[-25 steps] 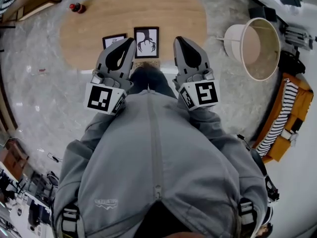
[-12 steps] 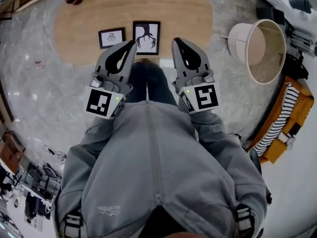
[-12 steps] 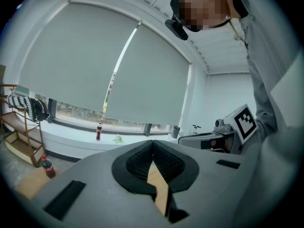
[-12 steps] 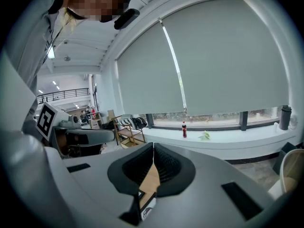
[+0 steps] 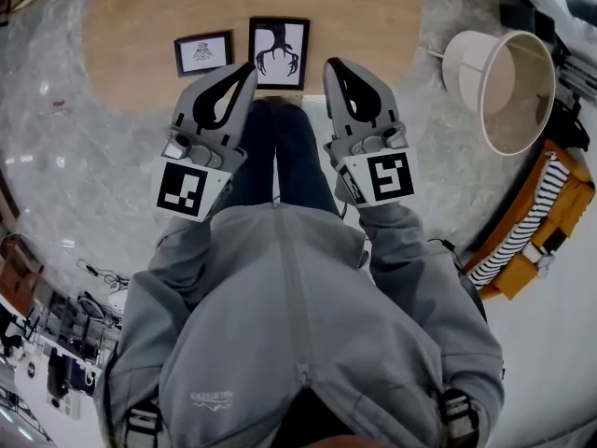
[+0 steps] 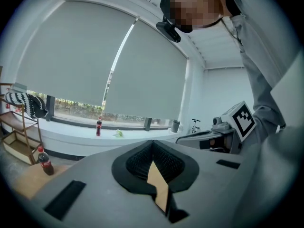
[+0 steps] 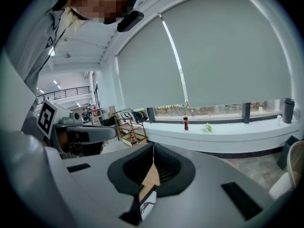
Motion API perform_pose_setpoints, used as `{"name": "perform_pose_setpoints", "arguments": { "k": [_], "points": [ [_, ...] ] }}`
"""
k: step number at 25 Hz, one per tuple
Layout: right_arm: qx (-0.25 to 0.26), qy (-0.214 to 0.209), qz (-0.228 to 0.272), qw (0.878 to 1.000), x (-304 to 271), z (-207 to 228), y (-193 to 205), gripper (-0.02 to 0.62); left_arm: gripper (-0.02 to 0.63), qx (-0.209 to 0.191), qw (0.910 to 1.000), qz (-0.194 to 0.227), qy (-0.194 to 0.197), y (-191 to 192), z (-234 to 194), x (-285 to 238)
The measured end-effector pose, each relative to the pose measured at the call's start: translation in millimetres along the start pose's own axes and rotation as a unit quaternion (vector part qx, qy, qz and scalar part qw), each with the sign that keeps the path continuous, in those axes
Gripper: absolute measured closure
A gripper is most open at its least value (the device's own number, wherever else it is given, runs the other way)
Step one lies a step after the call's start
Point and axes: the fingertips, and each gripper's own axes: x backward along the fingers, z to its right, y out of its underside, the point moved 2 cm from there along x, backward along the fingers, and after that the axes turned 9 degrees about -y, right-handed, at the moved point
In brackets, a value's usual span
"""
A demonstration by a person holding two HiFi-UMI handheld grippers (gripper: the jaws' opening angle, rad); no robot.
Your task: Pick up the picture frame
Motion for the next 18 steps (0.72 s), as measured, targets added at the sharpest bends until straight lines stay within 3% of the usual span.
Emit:
{"name": "perform_pose_setpoints", "arguments": {
  "k": [18],
  "points": [
    [-0.01, -0.015, -0.037, 0.999, -66, 36, 126, 0.563, 0.588, 0.025, 0.9994, -0.019, 0.016, 143, -37, -47]
  ]
}}
